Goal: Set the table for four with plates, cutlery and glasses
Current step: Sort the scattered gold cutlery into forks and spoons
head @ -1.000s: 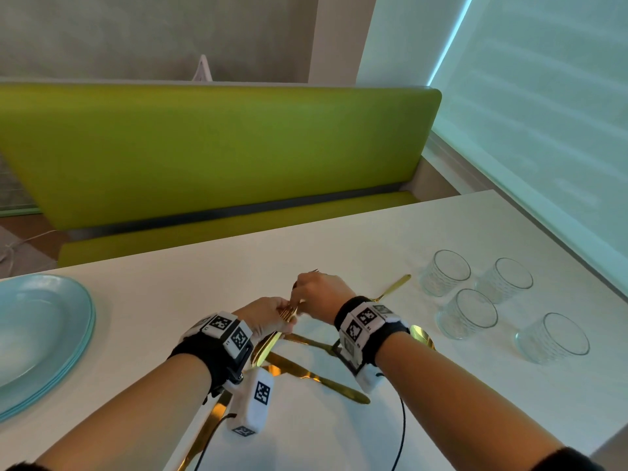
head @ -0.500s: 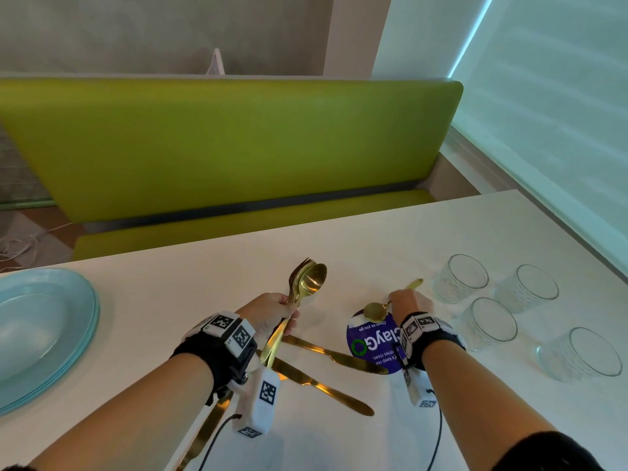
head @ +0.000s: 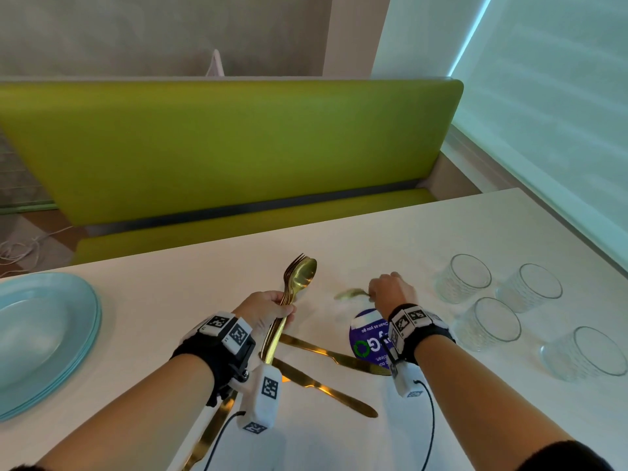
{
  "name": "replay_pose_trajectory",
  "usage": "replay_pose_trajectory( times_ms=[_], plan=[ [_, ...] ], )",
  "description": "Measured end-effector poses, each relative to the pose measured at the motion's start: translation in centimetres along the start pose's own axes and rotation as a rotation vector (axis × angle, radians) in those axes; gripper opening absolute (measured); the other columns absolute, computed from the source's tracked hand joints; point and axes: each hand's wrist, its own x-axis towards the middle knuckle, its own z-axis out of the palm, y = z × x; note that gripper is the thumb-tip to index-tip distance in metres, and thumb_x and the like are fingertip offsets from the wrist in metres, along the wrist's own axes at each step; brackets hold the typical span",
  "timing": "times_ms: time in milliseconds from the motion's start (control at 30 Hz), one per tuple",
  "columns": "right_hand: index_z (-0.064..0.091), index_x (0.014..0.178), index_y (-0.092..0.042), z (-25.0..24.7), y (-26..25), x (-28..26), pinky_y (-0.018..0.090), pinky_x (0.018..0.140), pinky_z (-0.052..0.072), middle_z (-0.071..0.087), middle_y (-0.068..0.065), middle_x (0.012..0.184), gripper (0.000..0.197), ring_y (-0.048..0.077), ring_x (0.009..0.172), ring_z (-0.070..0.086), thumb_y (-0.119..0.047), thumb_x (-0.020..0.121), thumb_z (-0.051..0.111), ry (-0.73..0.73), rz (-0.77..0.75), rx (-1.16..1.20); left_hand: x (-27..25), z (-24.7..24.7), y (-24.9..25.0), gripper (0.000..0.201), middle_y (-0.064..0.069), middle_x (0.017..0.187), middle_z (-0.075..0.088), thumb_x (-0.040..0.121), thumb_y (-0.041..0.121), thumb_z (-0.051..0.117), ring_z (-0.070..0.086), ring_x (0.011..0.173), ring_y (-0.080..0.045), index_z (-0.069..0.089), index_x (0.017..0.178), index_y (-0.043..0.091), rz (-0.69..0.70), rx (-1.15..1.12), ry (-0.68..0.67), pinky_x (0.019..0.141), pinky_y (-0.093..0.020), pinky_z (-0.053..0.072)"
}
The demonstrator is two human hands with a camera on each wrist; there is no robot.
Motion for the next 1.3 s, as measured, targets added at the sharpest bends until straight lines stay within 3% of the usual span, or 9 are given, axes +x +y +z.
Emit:
replay_pose_trajectory(
  times_ms=[167, 267, 400, 500, 633, 867, 1100, 1200, 1300],
  plan=[
    [0.070, 0.090, -0.017, -3.0, -2.8, -0.2, 0.025, 0.067, 0.044, 0.063, 0.000, 0.081, 0.009, 0.016, 0.075, 0.056, -0.024, 0.086, 0.065, 0.081, 0.115, 0.710, -0.4, 1.1, 0.8, 0.016, -0.013, 0.072, 0.057, 0.087, -0.010, 0.054, 0.056, 0.065, -0.020, 0.059, 0.082, 0.004, -0.036, -0.134, 0.061, 0.061, -0.028, 0.052],
    [0.065, 0.077, -0.015, -3.5, -4.6, -1.6, 0.017, 0.050, 0.040, 0.058, -0.001, 0.065, 0.009, 0.011, 0.052, 0.045, -0.019, 0.083, 0.070, -0.119, 0.127, 1.152, -0.6, 1.8, 0.9, 0.014, -0.012, 0.075, 0.059, 0.087, -0.009, 0.056, 0.057, 0.068, -0.020, 0.059, 0.082, 0.004, -0.031, -0.140, 0.062, 0.064, -0.029, 0.049],
    [0.064, 0.075, -0.011, -2.3, -5.8, -2.9, 0.021, 0.049, 0.036, 0.061, 0.004, 0.071, 0.010, 0.010, 0.049, 0.041, -0.011, 0.083, 0.069, -0.269, 0.211, 1.503, -1.1, 2.8, 0.7, 0.011, -0.011, 0.077, 0.060, 0.088, -0.006, 0.056, 0.058, 0.069, -0.019, 0.058, 0.084, 0.004, -0.023, -0.130, 0.005, 0.064, -0.028, 0.051],
    [0.064, 0.077, -0.010, -1.2, -6.1, -3.6, 0.019, 0.047, 0.036, 0.062, 0.004, 0.071, 0.008, 0.009, 0.048, 0.042, -0.012, 0.084, 0.069, -0.295, 0.251, 1.512, -1.4, 3.4, 0.5, 0.010, -0.011, 0.077, 0.062, 0.088, -0.003, 0.057, 0.059, 0.068, -0.017, 0.059, 0.087, 0.007, -0.004, -0.084, -0.040, 0.058, -0.023, 0.053],
    [0.065, 0.084, -0.009, -0.1, -5.9, -4.4, 0.017, 0.043, 0.037, 0.061, 0.005, 0.071, 0.010, 0.005, 0.041, 0.044, -0.018, 0.083, 0.071, -0.303, 0.271, 1.515, -1.5, 3.9, 0.2, 0.014, -0.013, 0.081, 0.065, 0.089, -0.005, 0.052, 0.065, 0.075, -0.020, 0.058, 0.090, 0.008, 0.006, -0.086, -0.092, 0.065, -0.029, 0.057],
    [0.066, 0.079, -0.014, 0.0, -5.5, -5.1, 0.018, 0.045, 0.038, 0.062, -0.001, 0.057, 0.006, 0.006, 0.044, 0.051, -0.013, 0.085, 0.067, -0.281, 0.313, 1.419, -1.7, 4.9, -0.8, 0.023, -0.013, 0.079, 0.067, 0.085, -0.006, 0.059, 0.067, 0.061, -0.016, 0.061, 0.101, 0.009, 0.038, -0.064, -0.127, 0.059, -0.026, 0.057],
    [0.071, 0.082, -0.016, 0.4, -3.8, -5.2, 0.017, 0.046, 0.038, 0.064, -0.007, 0.068, 0.015, 0.007, 0.052, 0.048, -0.031, 0.081, 0.072, -0.202, 0.316, 1.208, -1.5, 5.7, -1.3, 0.026, -0.011, 0.075, 0.070, 0.079, -0.009, 0.066, 0.067, 0.063, -0.018, 0.065, 0.097, 0.009, 0.037, 0.003, -0.133, 0.063, -0.028, 0.057],
    [0.073, 0.095, -0.013, 0.3, -1.2, -5.4, 0.020, 0.058, 0.047, 0.065, -0.005, 0.075, 0.027, 0.010, 0.066, 0.058, -0.036, 0.081, 0.070, -0.113, 0.384, 0.977, -1.0, 6.5, -1.5, 0.022, -0.006, 0.064, 0.068, 0.080, -0.006, 0.067, 0.066, 0.060, -0.015, 0.064, 0.098, 0.005, 0.010, 0.017, -0.082, 0.062, -0.025, 0.058],
    [0.069, 0.108, -0.011, 0.8, 2.4, -6.0, 0.028, 0.087, 0.052, 0.069, 0.005, 0.107, 0.032, 0.020, 0.102, 0.064, -0.033, 0.087, 0.062, -0.099, 0.497, 0.711, -0.6, 7.2, -1.6, 0.016, -0.007, 0.068, 0.068, 0.082, -0.004, 0.065, 0.064, 0.067, -0.018, 0.064, 0.095, 0.005, -0.037, 0.035, -0.104, 0.069, -0.028, 0.056]
  ],
)
